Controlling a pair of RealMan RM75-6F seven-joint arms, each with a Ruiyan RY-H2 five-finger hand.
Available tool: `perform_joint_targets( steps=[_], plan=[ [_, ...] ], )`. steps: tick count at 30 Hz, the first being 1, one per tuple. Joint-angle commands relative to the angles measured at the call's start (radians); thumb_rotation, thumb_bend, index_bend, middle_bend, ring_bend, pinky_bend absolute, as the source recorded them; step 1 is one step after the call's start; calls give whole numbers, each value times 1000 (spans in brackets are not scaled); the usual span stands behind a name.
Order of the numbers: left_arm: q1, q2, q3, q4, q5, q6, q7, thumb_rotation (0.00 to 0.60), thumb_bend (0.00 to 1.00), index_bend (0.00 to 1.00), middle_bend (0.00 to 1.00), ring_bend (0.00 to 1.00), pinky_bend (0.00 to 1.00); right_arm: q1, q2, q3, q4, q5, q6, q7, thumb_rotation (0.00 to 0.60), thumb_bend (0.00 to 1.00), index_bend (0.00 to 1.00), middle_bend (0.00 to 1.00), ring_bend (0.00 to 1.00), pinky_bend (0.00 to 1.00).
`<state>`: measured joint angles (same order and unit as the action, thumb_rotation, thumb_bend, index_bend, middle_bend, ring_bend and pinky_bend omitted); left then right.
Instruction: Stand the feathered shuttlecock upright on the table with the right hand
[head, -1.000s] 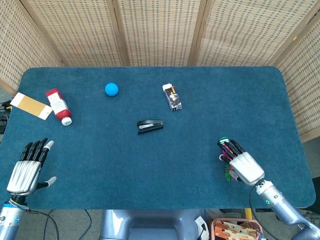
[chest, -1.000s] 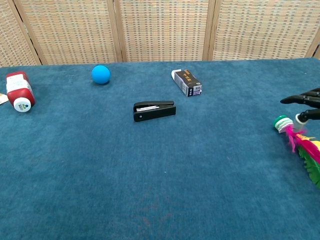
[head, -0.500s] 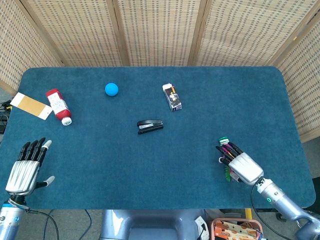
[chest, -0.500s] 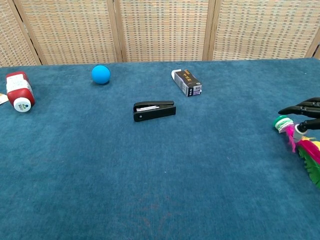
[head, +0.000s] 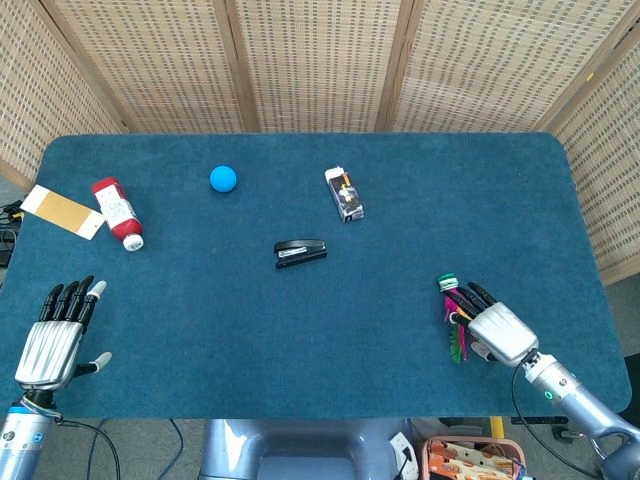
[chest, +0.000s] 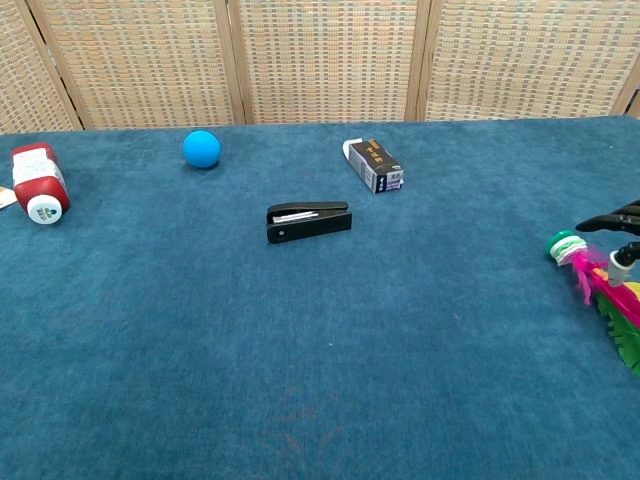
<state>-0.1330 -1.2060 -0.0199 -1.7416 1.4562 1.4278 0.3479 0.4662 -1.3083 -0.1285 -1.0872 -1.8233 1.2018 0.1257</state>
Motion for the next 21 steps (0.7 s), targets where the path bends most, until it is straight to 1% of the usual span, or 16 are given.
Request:
perform_joint_targets(
  steps=[1,7,11,21],
  plan=[
    [0,-1,0,1,0,0,2,600,38,0,0,0,0,1,-1,-3,4,6,-5,6,600,292,317,0,0,0],
    [-1,-2,0,1,0,-2,4,600,38,0,0,0,0,3,-5,-11,11,10,-16,13,600,292,327,0,0,0],
    [-1,-2,0,0,-2,-1,3,600,38,0,0,0,0,3,-15,-16,22,18,-25,23,600,292,356,0,0,0],
    [-2,-1,-1,0,-2,-2,-1,600,38,0,0,0,0,2,-44,-22,51,16,-7,45,600,292,392,1,0,0]
  ],
)
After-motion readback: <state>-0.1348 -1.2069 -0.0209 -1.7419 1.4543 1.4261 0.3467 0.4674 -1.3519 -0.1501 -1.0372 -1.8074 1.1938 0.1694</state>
